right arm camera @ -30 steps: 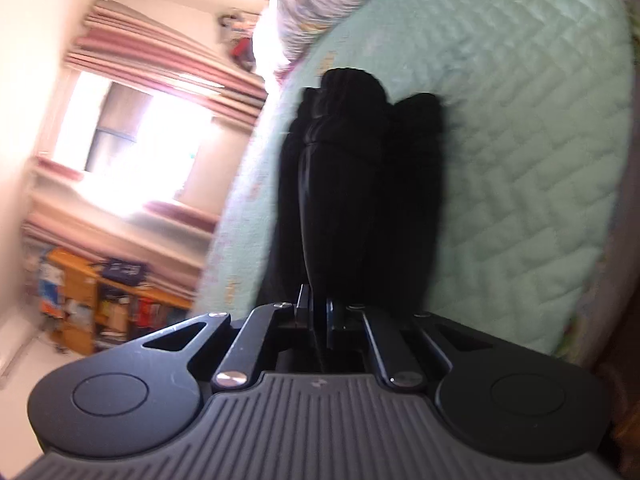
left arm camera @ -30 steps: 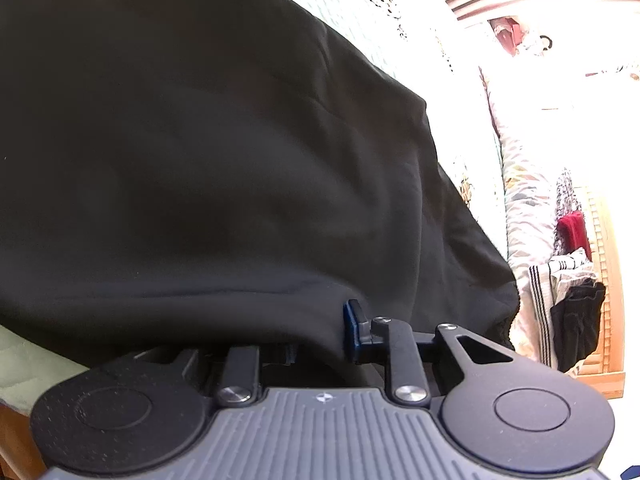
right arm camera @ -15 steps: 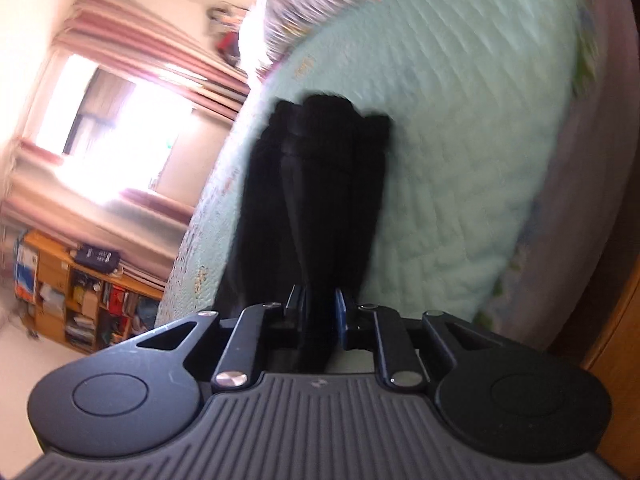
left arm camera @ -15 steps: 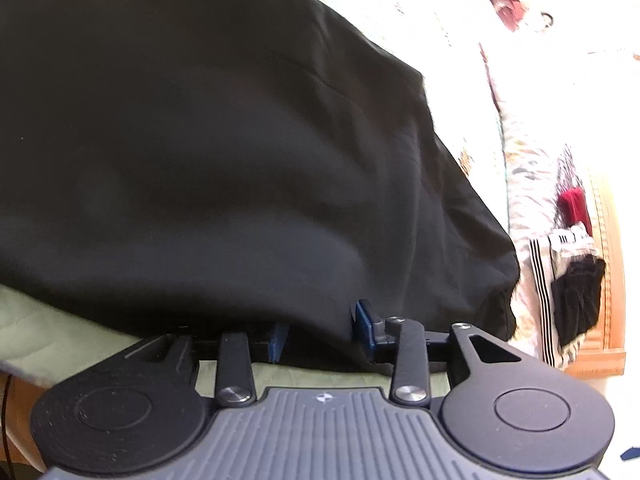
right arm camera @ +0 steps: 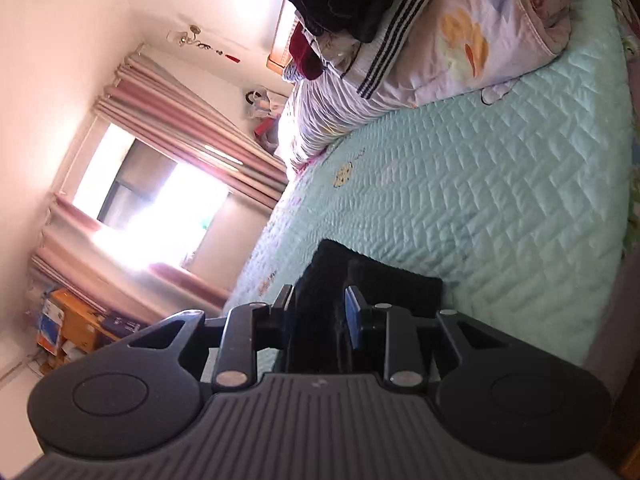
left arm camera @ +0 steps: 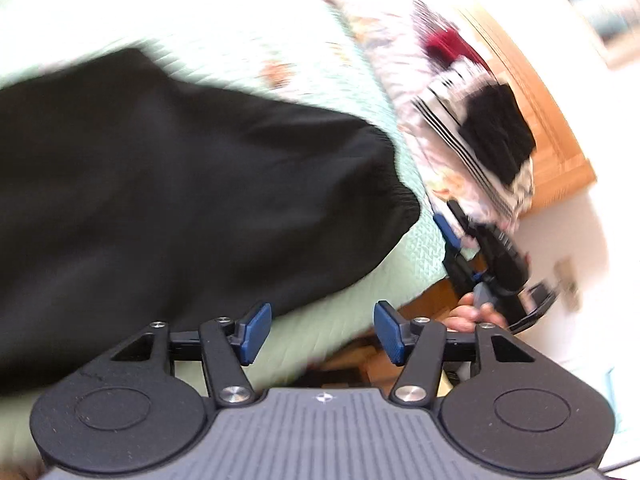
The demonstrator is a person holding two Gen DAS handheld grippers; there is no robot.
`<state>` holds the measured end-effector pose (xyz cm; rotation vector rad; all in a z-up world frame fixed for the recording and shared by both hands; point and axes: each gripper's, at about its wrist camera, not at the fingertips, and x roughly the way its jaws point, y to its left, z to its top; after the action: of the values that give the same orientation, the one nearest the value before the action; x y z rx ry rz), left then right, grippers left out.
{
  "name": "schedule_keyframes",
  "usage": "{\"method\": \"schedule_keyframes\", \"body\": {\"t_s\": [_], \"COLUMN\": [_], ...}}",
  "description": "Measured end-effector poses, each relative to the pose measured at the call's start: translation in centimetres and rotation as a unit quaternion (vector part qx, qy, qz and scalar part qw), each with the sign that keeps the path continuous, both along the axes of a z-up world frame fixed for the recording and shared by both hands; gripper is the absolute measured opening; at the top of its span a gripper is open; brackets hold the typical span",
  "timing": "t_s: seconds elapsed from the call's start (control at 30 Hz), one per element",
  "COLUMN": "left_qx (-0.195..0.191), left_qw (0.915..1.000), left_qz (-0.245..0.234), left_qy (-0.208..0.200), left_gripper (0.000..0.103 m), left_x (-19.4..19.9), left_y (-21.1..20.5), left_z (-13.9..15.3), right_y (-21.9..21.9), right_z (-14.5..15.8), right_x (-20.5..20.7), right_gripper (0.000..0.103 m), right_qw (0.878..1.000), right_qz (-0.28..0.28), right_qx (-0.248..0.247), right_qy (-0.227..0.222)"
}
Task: Fold clothes
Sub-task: 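Grasp the elastic cuff with the left gripper while the right gripper grasps the bundle end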
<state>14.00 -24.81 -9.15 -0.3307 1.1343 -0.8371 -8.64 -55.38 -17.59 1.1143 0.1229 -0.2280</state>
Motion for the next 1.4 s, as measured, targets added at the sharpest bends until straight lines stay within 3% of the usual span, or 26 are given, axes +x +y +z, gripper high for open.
{"method": "schedule_keyframes", "body": {"t_s": [0.07,0.13,0.2,0.27,0.33,0.37,0.47,0.53,0.6,0.67,0.73,0.8,0.9,1.0,1.07,1.2,1.33,1.4], "left_qx": [0.015,0.017,0.002,-0.013,0.026,0.05,0.073,0.076,0.083,0.07,0.064,0.076,0.087,0.082,0.081,0.098,0.116,0.118], "left_qw": [0.9991,0.998,0.9983,0.997,0.9977,0.9969,0.9943,0.9948,0.995,0.9964,0.9966,0.9959,0.9948,0.9952,0.9952,0.9932,0.9902,0.9896], "left_qz": [-0.024,-0.047,-0.048,-0.072,-0.056,-0.057,-0.071,-0.066,-0.055,-0.04,-0.034,-0.042,-0.05,-0.052,-0.053,-0.062,-0.077,-0.079], "left_qy": [-0.03,-0.04,-0.034,-0.024,-0.028,-0.021,-0.029,-0.018,-0.005,0.025,0.038,0.024,0.01,0.012,0.012,-0.002,-0.018,-0.02], "left_gripper": [0.062,0.062,0.062,0.062,0.063,0.062,0.042,0.035,0.003,0.003,0.003,0.003,0.003,0.003,0.003,0.003,0.003,0.003], "left_x": [1.7,3.3,4.4,5.0,5.4,5.6,5.8,6.2,6.7,7.5,7.7,7.3,7.0,6.9,7.0,6.5,6.4,6.4], "left_y": [-4.9,-9.9,-13.8,-17.3,-18.9,-19.3,-19.3,-18.7,-18.2,-17.4,-17.2,-17.5,-17.8,-17.5,-17.5,-17.7,-18.3,-18.4], "left_z": [0.0,-0.3,-1.1,-2.4,-4.4,-5.7,-8.0,-8.3,-8.7,-9.4,-9.5,-9.2,-8.9,-8.9,-8.9,-8.4,-8.0,-7.9], "right_y": [-2.0,-4.2,-6.8,-9.6,-11.7,-12.0,-11.9,-12.2,-12.6,-12.6,-12.5,-12.5,-11.8,-11.0,-10.5,-9.5,-6.7,-5.6], "right_z": [1.3,2.9,3.8,3.0,2.0,1.8,1.8,1.5,0.9,-0.2,-1.2,-2.4,-3.2,-2.8,-2.5,-1.3,3.2,4.8], "right_x": [1.0,2.1,3.9,5.3,6.8,7.6,10.4,12.0,13.6,14.9,16.0,16.7,17.4,18.1,18.8,20.9,22.1,22.6], "right_gripper": [0.03,0.031,0.035,0.059,0.066,0.066,0.066,0.066,0.066,0.066,0.069,0.074,0.078,0.083,0.092,0.093,0.096,0.096], "right_qw": [1.0,0.997,0.992,0.991,0.986,0.982,0.956,0.943,0.934,0.927,0.921,0.915,0.912,0.903,0.898,0.895,0.876,0.863], "right_qz": [0.014,0.027,0.084,0.121,0.159,0.167,0.206,0.242,0.3,0.351,0.37,0.371,0.372,0.395,0.406,0.413,0.474,0.495], "right_qx": [-0.011,-0.057,-0.075,-0.027,0.001,-0.023,-0.131,-0.153,-0.122,-0.053,0.019,0.087,0.122,0.131,0.131,0.116,0.034,-0.011], "right_qy": [0.014,0.041,0.059,0.051,0.059,0.087,0.162,0.17,0.147,0.119,0.123,0.132,0.126,0.111,0.107,0.123,0.085,0.097]}}
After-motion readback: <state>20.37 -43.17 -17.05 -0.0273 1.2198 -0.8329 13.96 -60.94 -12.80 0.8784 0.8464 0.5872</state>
